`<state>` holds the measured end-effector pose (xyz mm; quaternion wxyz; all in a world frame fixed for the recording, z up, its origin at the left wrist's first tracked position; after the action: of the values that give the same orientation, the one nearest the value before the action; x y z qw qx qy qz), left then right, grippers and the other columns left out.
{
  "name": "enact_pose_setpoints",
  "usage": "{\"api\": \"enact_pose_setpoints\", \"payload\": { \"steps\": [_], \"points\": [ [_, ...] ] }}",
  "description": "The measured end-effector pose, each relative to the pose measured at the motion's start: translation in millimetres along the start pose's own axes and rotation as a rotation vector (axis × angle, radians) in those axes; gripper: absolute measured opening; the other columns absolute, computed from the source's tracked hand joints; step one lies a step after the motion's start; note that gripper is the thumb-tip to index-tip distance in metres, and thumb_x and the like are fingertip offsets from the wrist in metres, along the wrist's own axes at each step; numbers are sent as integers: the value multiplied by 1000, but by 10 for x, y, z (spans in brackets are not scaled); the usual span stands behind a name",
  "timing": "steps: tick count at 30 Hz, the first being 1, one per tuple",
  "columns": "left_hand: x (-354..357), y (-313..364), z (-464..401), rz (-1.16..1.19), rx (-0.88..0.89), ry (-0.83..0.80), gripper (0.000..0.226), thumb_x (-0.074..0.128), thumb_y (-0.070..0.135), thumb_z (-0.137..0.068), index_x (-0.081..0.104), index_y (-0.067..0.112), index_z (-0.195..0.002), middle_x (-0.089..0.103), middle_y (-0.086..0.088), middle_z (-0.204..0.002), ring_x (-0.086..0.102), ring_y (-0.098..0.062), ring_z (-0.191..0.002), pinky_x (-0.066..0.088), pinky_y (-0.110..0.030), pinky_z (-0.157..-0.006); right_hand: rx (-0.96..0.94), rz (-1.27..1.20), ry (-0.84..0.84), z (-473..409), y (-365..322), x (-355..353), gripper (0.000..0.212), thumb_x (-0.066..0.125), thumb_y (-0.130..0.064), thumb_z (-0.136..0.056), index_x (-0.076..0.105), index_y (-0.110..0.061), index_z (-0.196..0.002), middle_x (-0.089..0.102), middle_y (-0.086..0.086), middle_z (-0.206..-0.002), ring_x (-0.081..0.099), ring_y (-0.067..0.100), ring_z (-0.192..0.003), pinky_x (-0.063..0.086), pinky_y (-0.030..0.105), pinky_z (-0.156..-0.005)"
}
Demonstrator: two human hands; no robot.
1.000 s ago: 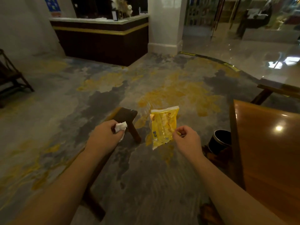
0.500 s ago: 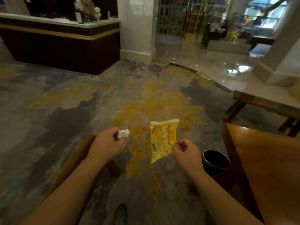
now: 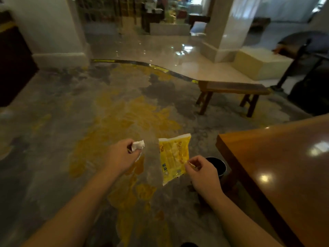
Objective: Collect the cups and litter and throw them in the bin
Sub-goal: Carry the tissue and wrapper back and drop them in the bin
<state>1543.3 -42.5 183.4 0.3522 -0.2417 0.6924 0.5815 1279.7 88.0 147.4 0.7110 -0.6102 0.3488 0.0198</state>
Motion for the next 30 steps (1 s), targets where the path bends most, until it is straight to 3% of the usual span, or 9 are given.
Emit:
{"api": "enact_pose_setpoints", "payload": {
  "steps": [6, 10, 13, 16, 21, 26, 30],
  "points": [
    [688, 205, -1394, -31, 109, -105, 27, 72, 36, -83, 56, 23, -66, 53, 6, -58, 51, -12, -56, 30, -28, -47, 138, -13, 115, -1149, 435, -15, 7, 72, -29, -89, 66, -31, -85, 70, -6, -75, 66, 9, -67, 56, 27, -59],
    [1108, 411, -2342, -40, 144, -145, 36, 73, 38, -80, 46, 31, -57, 49, 10, -51, 47, -2, -49, 26, -25, -44, 159, -8, 165, -2120, 625, -44, 7, 72, -29, -89, 66, -30, -86, 68, -9, -78, 64, 7, -67, 48, 19, -56],
    [1384, 664, -3033, -73, 190, -168, 40, 73, 36, -79, 42, 31, -55, 46, 10, -50, 44, 0, -47, 22, -25, -44, 181, 18, 180, -2813, 691, -129, 6, 71, -29, -89, 66, -29, -88, 67, -10, -82, 64, 7, -71, 49, 21, -59],
    [1663, 900, -3611, -75, 190, -235, 36, 72, 35, -80, 46, 30, -56, 50, 9, -53, 47, -2, -50, 24, -25, -45, 214, 50, 169, -3402, 751, -239, 5, 71, -30, -90, 66, -28, -91, 67, -9, -84, 65, 9, -75, 56, 29, -65],
    [2193, 1381, -4376, -56, 268, -339, 33, 72, 27, -83, 52, 27, -57, 53, 9, -57, 49, -3, -54, 28, -25, -46, 283, 11, 203, -4036, 974, -377, 5, 71, -28, -88, 66, -29, -88, 65, -11, -83, 63, 4, -72, 46, 17, -60],
    [2930, 1857, -5087, -51, 379, -474, 11, 71, 25, -86, 71, 15, -81, 68, -2, -73, 60, -17, -65, 37, -25, -51, 424, -16, 263, -4393, 1359, -414, 7, 69, -28, -87, 64, -30, -84, 66, -11, -81, 63, 5, -70, 45, 16, -56],
    [3645, 2205, -5651, -81, 488, -589, 11, 73, 28, -83, 69, 18, -80, 69, -4, -74, 62, -23, -69, 39, -28, -54, 602, -10, 347, -4601, 1715, -437, 10, 69, -30, -88, 62, -34, -82, 67, -11, -80, 64, 3, -73, 47, 15, -59]
  ]
}}
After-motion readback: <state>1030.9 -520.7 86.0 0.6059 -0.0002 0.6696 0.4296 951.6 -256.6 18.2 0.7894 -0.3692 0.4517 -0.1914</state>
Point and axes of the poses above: each hand's wrist, its own z-axis away from the middle knuckle, its own x-axis out of the palm, y = z × x, the point moved 7 cm from there along -z, towards the middle knuckle
